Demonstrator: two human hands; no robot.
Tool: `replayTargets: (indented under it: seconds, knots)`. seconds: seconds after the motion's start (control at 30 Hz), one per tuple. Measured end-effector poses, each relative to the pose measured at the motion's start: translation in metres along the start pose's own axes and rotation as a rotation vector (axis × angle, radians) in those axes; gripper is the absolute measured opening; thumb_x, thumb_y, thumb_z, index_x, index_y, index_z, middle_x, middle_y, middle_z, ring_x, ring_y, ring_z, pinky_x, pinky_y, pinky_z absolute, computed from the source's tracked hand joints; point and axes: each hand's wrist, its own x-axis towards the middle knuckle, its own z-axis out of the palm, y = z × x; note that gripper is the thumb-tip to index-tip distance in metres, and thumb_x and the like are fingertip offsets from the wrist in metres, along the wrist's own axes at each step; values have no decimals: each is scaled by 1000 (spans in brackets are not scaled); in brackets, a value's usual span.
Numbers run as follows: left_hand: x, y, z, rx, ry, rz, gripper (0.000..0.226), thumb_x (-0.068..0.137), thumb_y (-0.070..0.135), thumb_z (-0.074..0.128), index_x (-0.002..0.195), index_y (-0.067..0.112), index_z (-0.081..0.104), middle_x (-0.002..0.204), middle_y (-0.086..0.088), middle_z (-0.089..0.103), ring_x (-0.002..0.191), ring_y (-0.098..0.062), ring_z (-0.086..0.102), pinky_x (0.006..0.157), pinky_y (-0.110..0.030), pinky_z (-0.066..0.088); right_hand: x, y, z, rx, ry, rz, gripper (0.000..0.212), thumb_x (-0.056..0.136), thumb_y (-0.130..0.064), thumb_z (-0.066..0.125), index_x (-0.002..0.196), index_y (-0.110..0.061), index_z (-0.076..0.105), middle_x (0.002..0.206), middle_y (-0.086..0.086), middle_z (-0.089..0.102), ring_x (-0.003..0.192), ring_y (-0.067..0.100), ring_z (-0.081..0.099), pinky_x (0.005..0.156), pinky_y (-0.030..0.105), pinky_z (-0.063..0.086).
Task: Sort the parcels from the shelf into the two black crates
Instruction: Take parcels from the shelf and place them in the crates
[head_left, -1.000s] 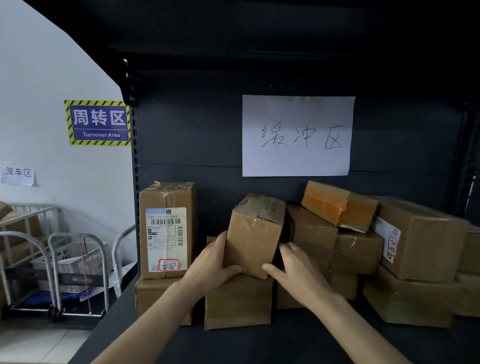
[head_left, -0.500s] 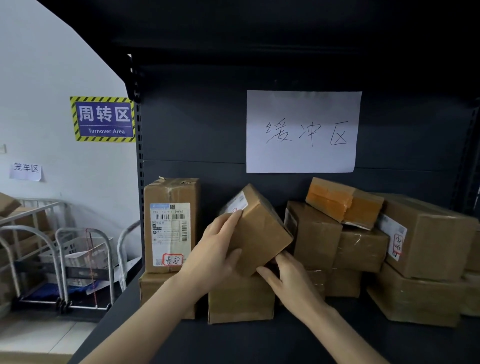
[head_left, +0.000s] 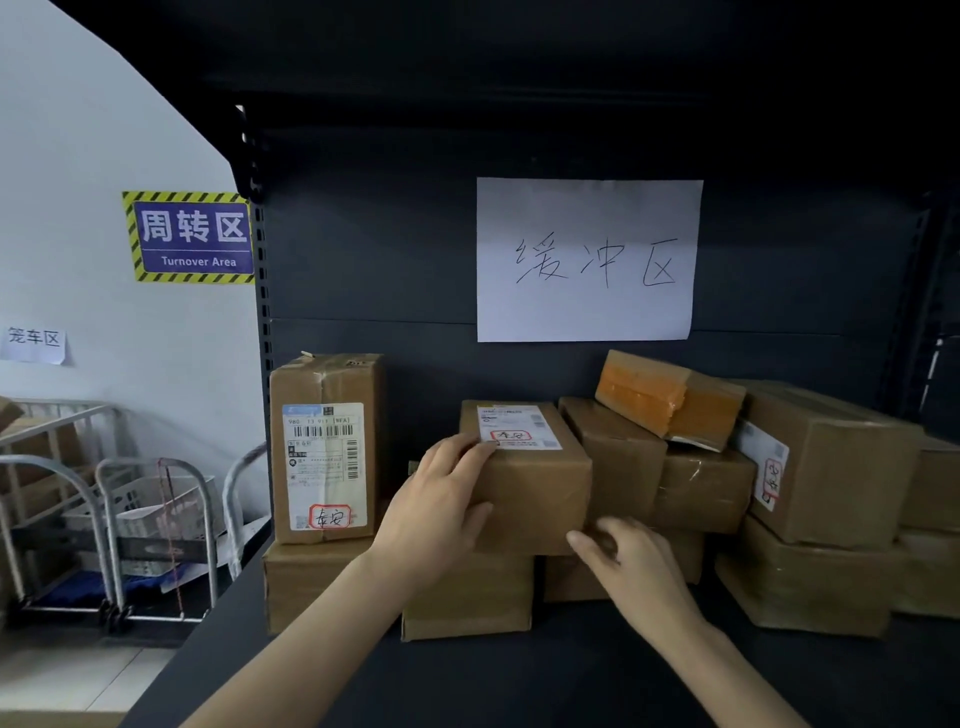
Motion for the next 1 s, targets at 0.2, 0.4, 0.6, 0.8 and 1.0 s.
replayTargets:
  seconds: [0.2, 0.4, 0.6, 0.8, 1.0]
  knots:
    - [-8, -11, 10, -299, -15, -175, 87, 82, 35, 67, 148, 26, 10, 150, 8, 22, 138, -12, 24, 112, -30, 28, 11, -11, -21, 101, 47, -105, 60, 84, -49, 58, 135, -19, 45, 133, -3, 52, 121, 11, 48, 98, 25, 41]
    - [-1, -23, 16, -459, -208, -334, 92, 71, 42, 75, 145, 20, 24, 140, 2, 43, 131, -17, 40, 109, -41, 36, 24, -35, -32, 222, -18, -128, 63, 79, -36, 71, 133, -22, 43, 119, -10, 51, 111, 8, 49, 89, 19, 41]
    - [3, -18, 16, -495, -226, -272, 81, 79, 28, 72, 143, 21, 23, 128, 11, 48, 122, -10, 46, 104, -27, 38, 25, -41, -25, 267, -14, -130, 61, 79, -27, 72, 132, -21, 43, 127, -5, 55, 110, 7, 51, 88, 17, 41]
    - [-13, -29, 18, -462, -96, -219, 91, 78, 25, 73, 146, 29, 13, 137, 11, 47, 125, -7, 46, 107, -36, 41, 16, -45, -13, 258, 3, -182, 74, 81, -26, 71, 142, -23, 29, 137, -5, 47, 125, 8, 44, 103, 24, 39]
    - [-25, -35, 18, -357, 41, -190, 99, 80, 22, 72, 149, 25, 1, 148, 7, 35, 135, -9, 35, 112, -35, 34, 12, -52, 3, 288, 45, -205, 80, 81, -24, 70, 145, -21, 22, 143, -3, 40, 132, 10, 36, 108, 28, 37]
